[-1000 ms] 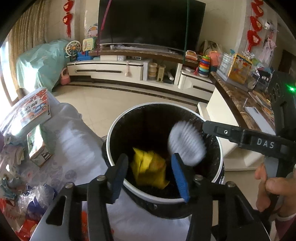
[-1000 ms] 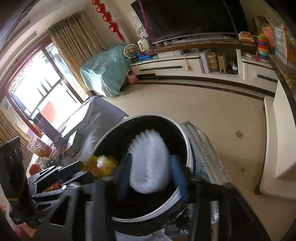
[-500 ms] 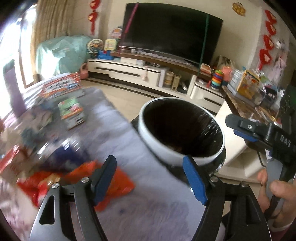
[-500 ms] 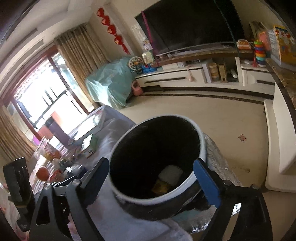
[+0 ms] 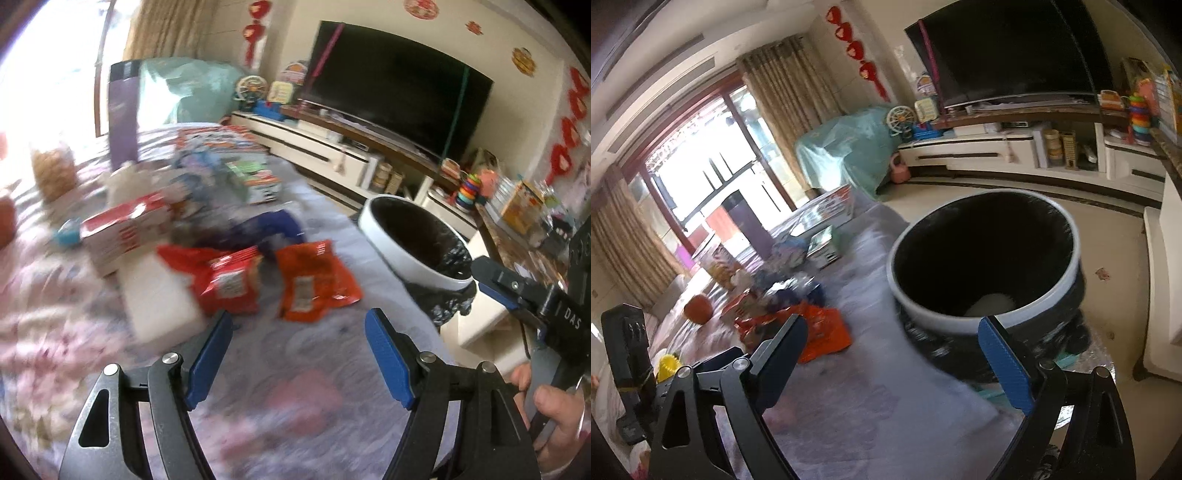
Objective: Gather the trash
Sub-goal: 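Grasp the white sponge block with the left gripper while the right gripper grasps the orange chip bag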
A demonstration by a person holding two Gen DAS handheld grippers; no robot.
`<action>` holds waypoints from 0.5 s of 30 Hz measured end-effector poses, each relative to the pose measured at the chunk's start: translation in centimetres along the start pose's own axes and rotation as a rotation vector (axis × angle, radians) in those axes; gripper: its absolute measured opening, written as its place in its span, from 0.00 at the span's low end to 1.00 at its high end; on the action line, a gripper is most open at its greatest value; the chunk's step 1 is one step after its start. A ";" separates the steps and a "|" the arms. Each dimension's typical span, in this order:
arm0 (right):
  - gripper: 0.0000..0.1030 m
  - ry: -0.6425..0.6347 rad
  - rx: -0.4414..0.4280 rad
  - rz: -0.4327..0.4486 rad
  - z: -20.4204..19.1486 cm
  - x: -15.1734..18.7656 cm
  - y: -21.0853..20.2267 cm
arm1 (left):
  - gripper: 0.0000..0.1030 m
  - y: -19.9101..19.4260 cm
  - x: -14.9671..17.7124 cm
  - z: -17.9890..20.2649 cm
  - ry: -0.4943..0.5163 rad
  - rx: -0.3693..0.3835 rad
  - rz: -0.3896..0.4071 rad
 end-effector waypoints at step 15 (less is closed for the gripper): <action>0.92 -0.079 -0.057 -0.053 -5.2 3.5 2.2 | 0.72 -3.5 1.5 -3.8 -0.099 -0.103 -0.012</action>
Point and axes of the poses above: each gripper's, at about its wrist camera, not at the fingertips, and y roughly the way its jaws point, z to its right, x to its underside, the point moved 4 cm from there along y, roughly the way its jaws point, and after that the axes turned 4 degrees about x, right-handed, at the moved point
